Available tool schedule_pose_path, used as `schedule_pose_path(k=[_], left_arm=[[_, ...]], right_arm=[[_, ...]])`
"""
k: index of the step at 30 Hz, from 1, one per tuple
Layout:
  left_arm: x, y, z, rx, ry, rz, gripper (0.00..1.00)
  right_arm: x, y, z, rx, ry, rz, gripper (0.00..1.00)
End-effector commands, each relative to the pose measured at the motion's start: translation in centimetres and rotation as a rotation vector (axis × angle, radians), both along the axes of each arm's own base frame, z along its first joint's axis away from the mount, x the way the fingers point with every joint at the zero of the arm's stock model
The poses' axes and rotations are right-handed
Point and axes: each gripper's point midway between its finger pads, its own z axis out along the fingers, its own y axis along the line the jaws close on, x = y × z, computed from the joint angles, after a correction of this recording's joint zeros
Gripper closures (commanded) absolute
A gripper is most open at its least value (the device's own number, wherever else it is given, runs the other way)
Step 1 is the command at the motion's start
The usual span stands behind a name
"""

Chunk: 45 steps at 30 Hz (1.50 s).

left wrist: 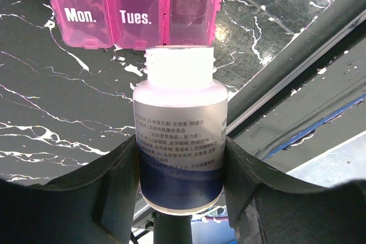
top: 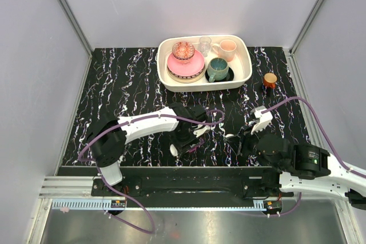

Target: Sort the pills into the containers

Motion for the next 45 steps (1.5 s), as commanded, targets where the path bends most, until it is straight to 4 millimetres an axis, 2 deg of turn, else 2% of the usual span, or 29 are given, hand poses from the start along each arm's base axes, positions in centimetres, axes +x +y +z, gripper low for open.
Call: schedule_pose_path(k=[1,20,45], left_arm=[[0.8,-0.4,0.8,-0.004,-0.023,-0.003,1.0],[1.2,-0.8,1.1,-0.011,-0.037,0.001,1.0],[-0.2,-0.7,0.2,-0.009,0.038,-0.015,1.0]], right_arm=[[0.2,-0.2,0.4,0.02,-0.006,-0.019,1.0],[0.1,-0.6,0.2,0.032,-0.005,-0.024,1.0],[0.0,-0.7,0.0,0.035,0.002,-0.026,1.0]])
